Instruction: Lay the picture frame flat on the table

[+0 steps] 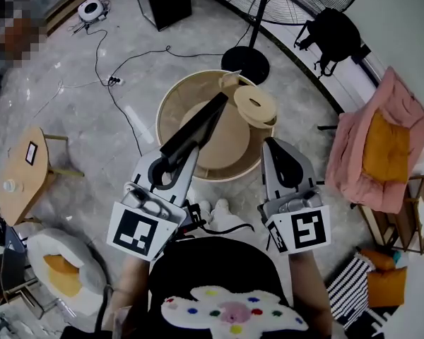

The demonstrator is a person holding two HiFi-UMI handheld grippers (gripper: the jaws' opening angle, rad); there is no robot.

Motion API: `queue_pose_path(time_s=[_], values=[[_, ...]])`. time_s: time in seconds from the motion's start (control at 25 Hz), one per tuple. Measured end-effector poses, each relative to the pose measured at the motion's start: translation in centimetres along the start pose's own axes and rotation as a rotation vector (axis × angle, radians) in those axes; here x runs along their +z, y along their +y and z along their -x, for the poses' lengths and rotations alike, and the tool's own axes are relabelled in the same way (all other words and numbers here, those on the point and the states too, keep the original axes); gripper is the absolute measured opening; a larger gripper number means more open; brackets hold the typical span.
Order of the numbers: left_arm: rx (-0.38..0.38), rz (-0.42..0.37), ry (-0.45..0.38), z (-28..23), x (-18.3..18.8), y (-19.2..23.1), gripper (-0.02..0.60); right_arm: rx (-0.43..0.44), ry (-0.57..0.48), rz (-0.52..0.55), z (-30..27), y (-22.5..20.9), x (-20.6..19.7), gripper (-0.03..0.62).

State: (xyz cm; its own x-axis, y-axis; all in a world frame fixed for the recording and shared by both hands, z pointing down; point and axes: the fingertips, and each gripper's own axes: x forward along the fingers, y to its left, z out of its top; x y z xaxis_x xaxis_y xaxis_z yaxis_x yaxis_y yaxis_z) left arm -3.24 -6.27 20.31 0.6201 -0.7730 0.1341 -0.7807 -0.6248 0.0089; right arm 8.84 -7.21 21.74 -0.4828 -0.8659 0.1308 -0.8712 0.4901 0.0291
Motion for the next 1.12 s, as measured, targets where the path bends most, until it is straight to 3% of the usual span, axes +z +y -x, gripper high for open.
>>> queue_pose_path(time_s=[0.48,0.92,1.12], values=[[-0.059,0.019,-0.006,-0.4,-0.4,0.5,0.023,-0.019,-0.006,0.005,-0.4,0.6,0.3,0.034],[-0.194,0.069,-0.036,-1.0,-0.8,-0.3,0.023,0.116,-0.027,-0.013,-1.7,3.4,0.9,0.04],[-0.254,0.133,-0.052,-1.1,-0.8,-0.9,0.023,0.187,-0.012,-0.024,-2.1,4.5,0.5,0.127]])
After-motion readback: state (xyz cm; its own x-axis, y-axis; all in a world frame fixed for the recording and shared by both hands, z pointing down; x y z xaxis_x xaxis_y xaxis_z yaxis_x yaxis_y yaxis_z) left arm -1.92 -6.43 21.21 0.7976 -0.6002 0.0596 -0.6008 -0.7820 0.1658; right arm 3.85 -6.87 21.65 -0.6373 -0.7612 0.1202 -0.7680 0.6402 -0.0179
